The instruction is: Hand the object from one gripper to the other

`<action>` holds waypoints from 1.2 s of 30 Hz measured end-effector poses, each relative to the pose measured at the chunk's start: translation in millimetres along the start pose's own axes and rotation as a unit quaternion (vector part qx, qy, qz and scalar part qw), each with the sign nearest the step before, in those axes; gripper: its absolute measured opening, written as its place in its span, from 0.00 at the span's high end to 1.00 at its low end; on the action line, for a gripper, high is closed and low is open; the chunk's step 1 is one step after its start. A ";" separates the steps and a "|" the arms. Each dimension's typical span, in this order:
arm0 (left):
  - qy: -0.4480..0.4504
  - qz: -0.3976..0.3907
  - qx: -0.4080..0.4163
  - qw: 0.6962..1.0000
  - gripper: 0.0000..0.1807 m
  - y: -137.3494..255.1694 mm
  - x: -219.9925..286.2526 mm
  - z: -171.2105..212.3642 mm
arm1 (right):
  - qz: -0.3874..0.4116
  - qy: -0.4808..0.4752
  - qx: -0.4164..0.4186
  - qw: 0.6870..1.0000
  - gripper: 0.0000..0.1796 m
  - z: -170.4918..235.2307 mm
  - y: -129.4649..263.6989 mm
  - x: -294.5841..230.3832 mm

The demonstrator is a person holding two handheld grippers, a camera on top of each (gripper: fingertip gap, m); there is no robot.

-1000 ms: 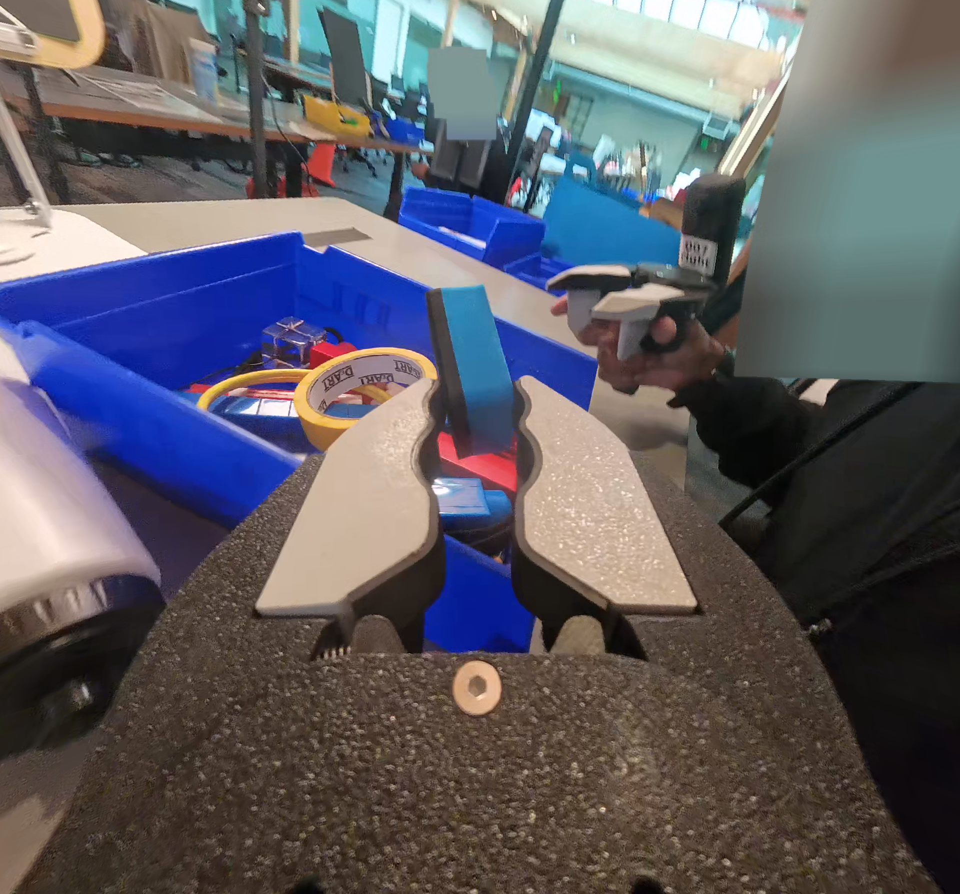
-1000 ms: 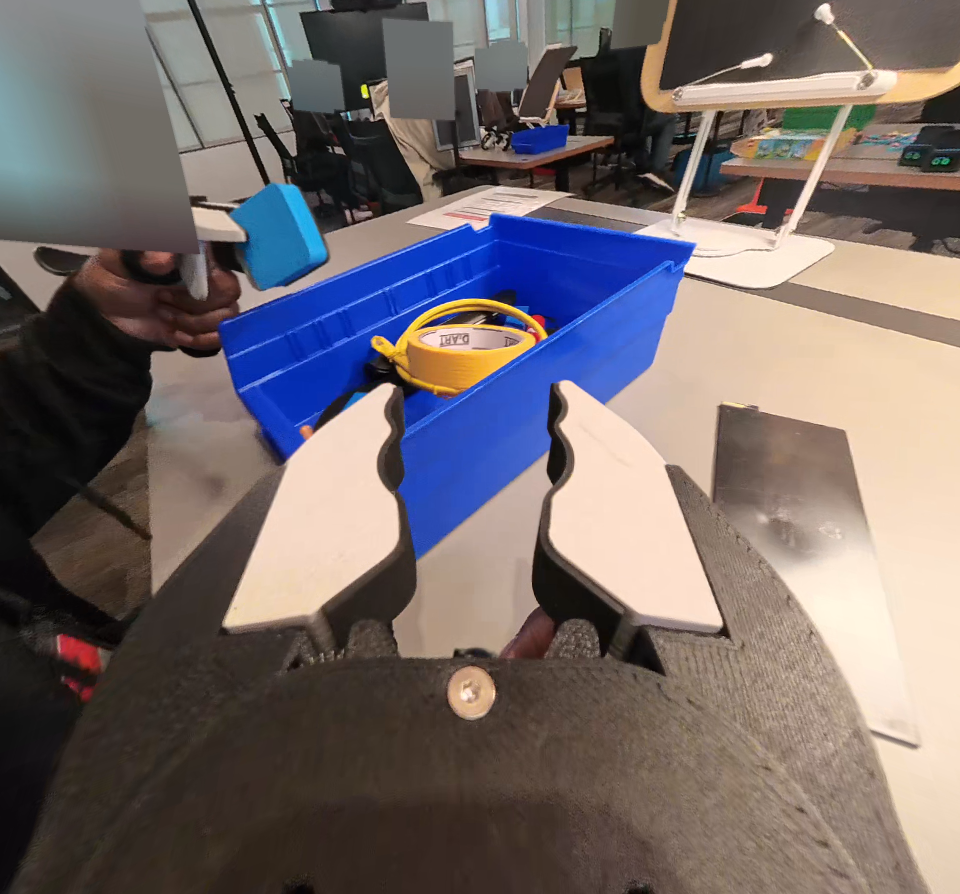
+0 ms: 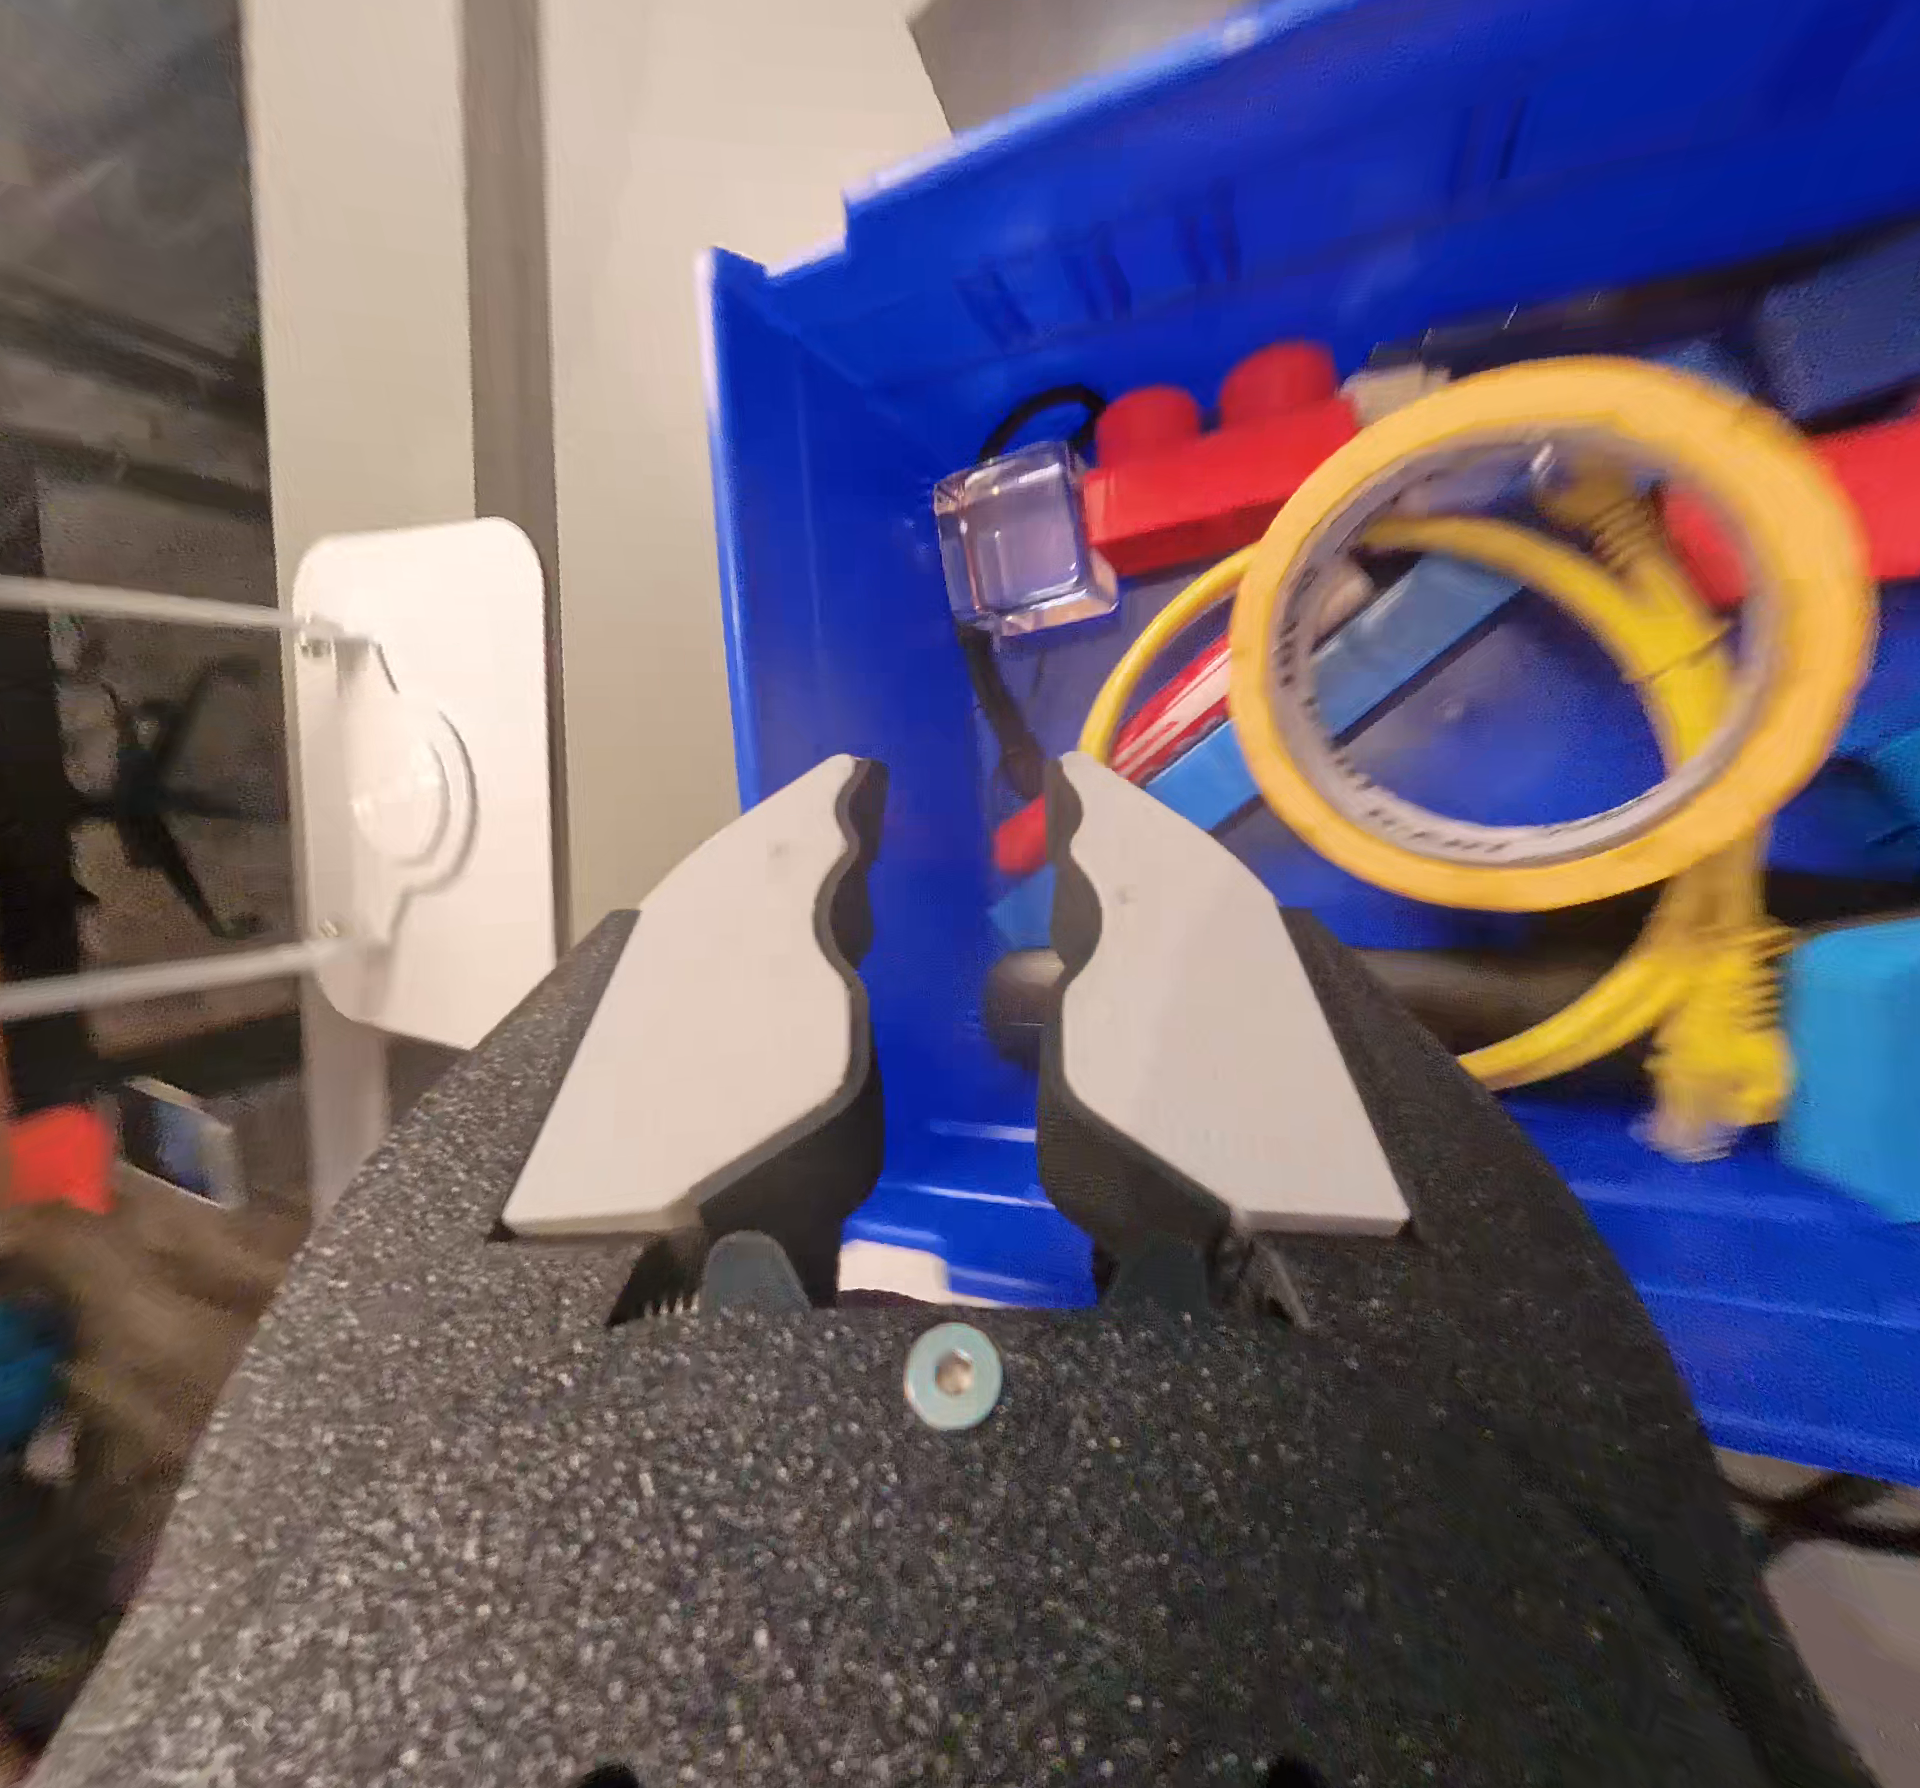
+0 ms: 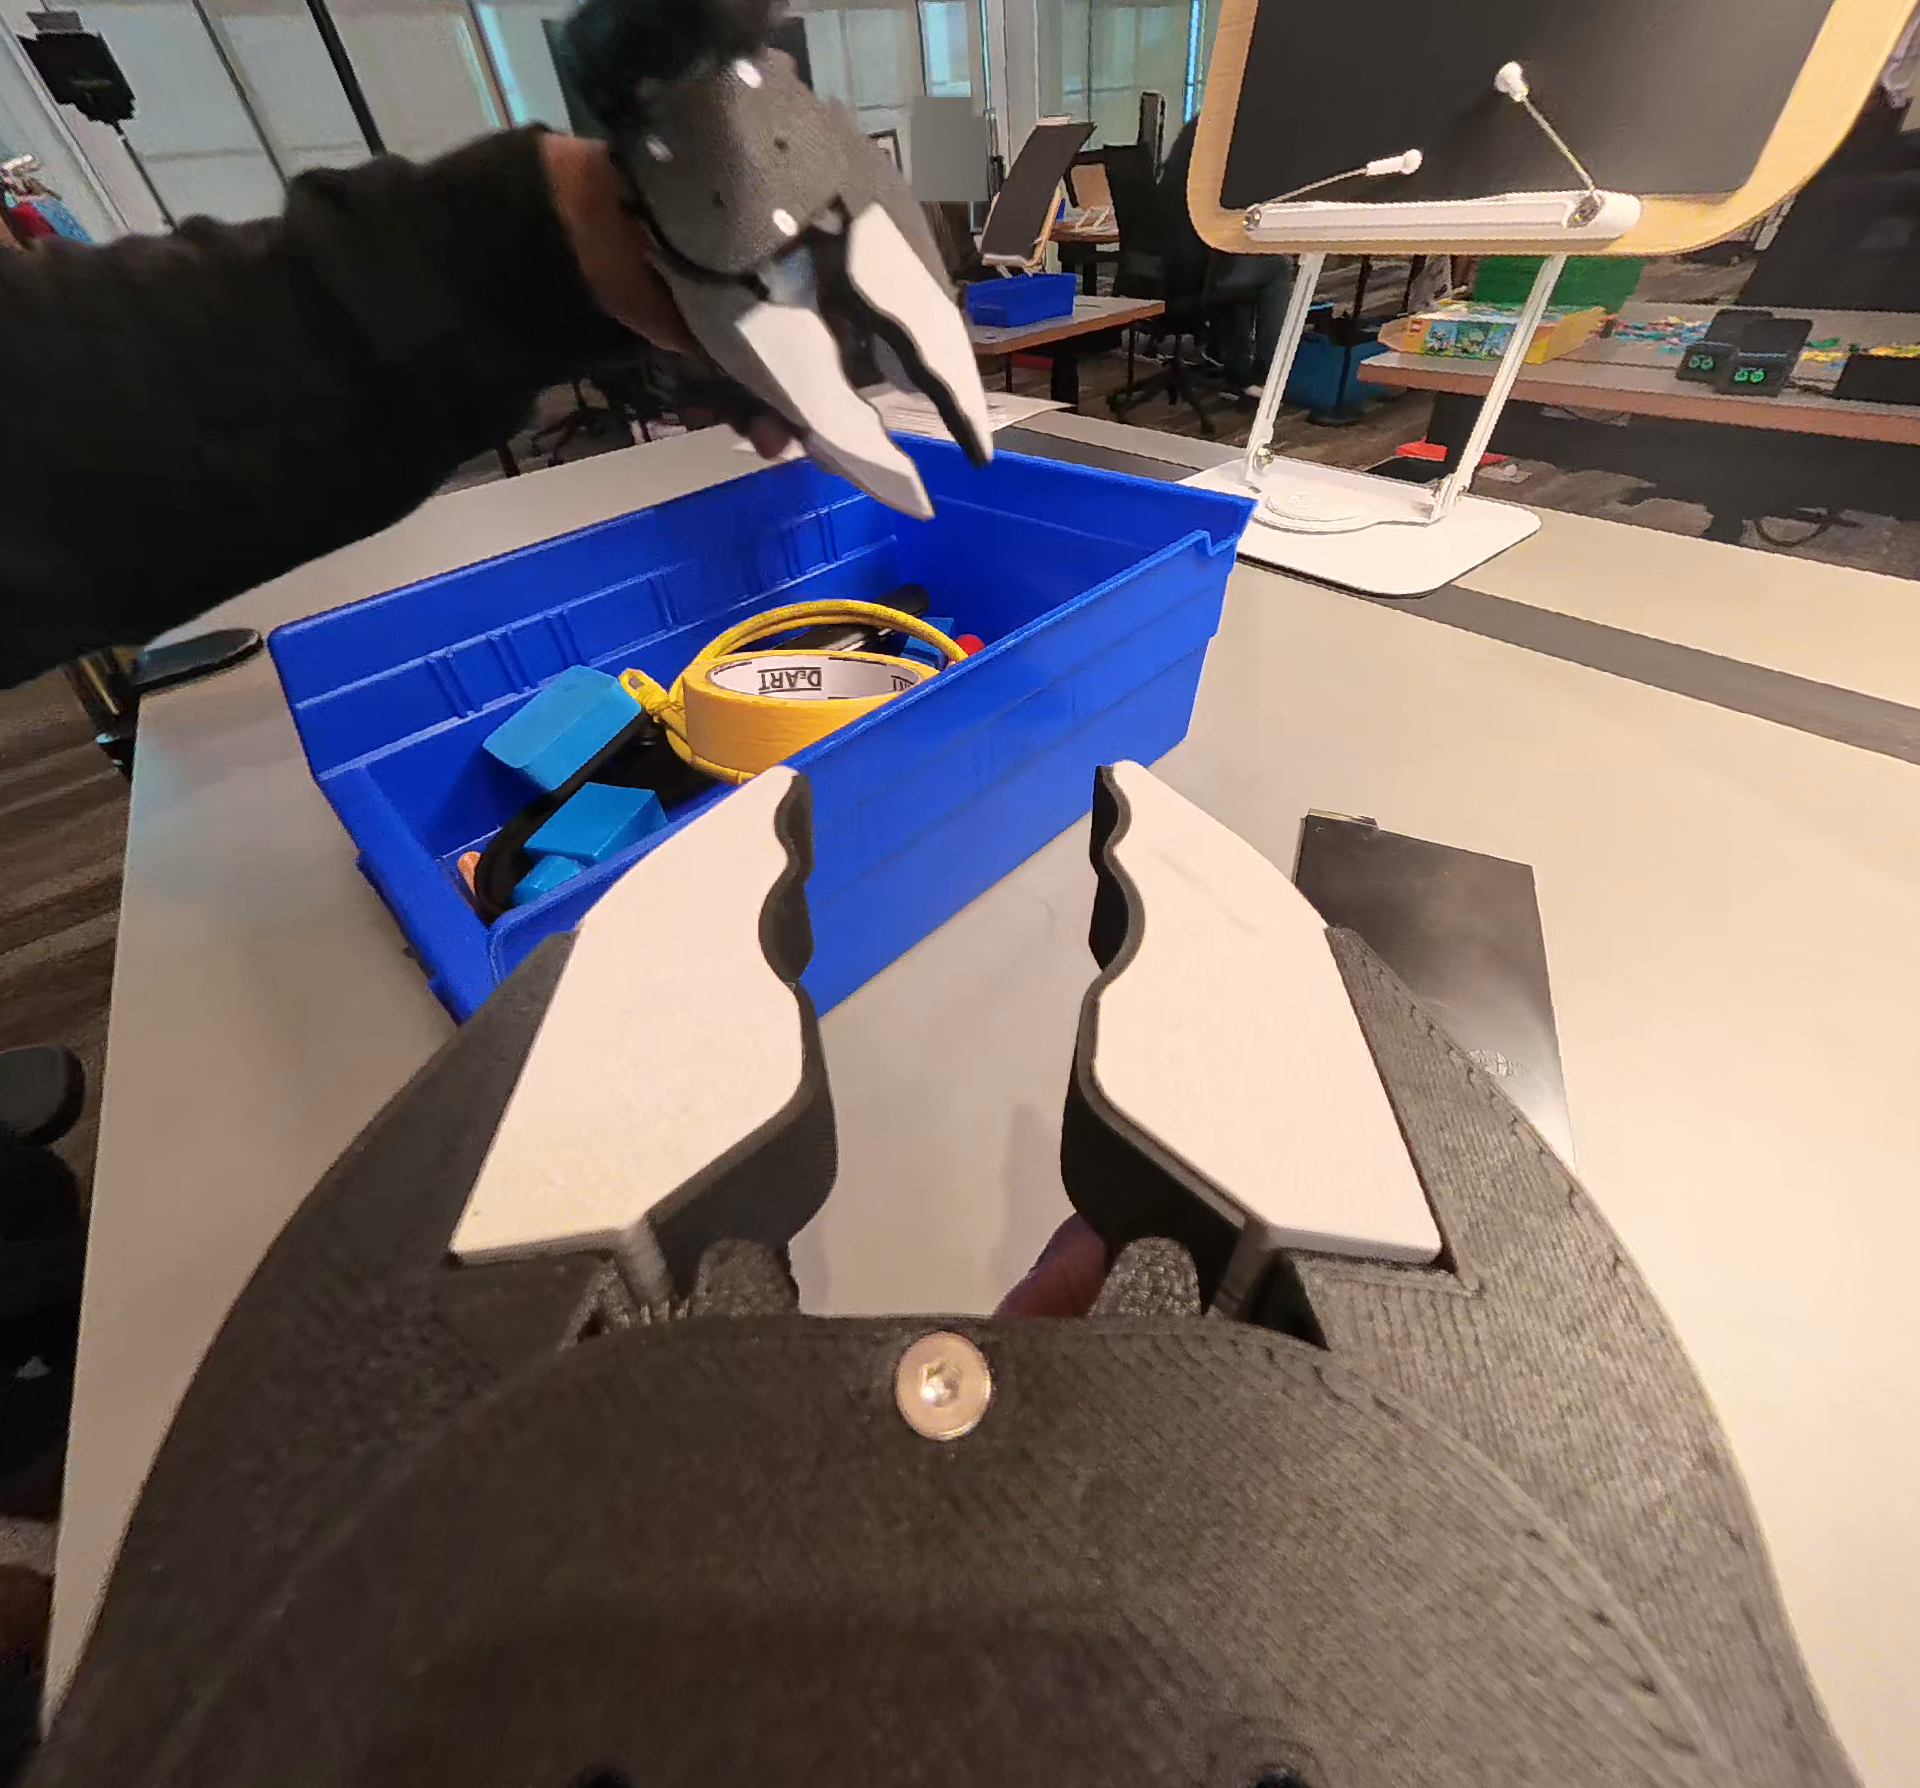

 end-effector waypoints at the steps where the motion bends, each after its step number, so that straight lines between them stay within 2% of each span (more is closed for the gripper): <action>1: -0.045 0.007 -0.019 0.999 0.85 -11.7 -5.0 1.1 | 0.000 -0.004 0.002 1.000 0.72 0.1 1.2 0.9; 3: -0.128 0.017 -0.061 0.990 0.88 -32.1 -8.6 3.6 | -0.001 -0.010 0.008 1.000 0.72 0.0 3.6 1.7; 6: -0.242 0.002 -0.102 0.965 0.85 -47.8 -9.7 2.9 | -0.004 -0.013 0.007 1.000 0.72 1.0 4.1 1.7; 11: -0.327 0.023 -0.077 0.942 0.82 -53.1 -0.9 -9.6 | -0.006 -0.010 0.006 1.000 0.72 1.2 3.6 0.4; 15: -0.412 0.038 -0.106 0.904 0.85 -67.9 10.1 0.1 | -0.006 -0.014 0.010 1.000 0.72 0.6 4.4 1.1; 18: -0.422 0.071 -0.129 0.894 0.84 -75.0 15.1 5.4 | -0.009 -0.016 0.012 1.000 0.72 0.3 4.4 0.9; 22: -0.385 0.143 -0.147 0.900 0.83 -72.1 13.8 1.7 | -0.009 -0.014 0.011 1.000 0.72 0.4 3.9 0.4; 26: -0.369 0.201 -0.188 0.888 0.88 -77.6 16.0 2.5 | -0.010 -0.014 0.010 1.000 0.72 0.7 3.7 -0.3; 28: -0.353 0.225 -0.201 0.886 0.86 -80.4 16.9 0.7 | -0.011 -0.014 0.010 1.000 0.72 0.6 4.0 -0.3; 36: -0.340 0.245 -0.235 0.877 0.87 -86.7 16.7 -2.9 | -0.016 -0.017 0.016 1.000 0.72 -1.2 6.2 -1.3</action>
Point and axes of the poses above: each gripper's, where its closed fingertips meet, y back along the fingers, z out of its underside, x = y × z across the jaws, the point moved 6 cm from there along y, back along the fingers, and after that the axes turned 3 degrees about -x, right-handed, at the moved point
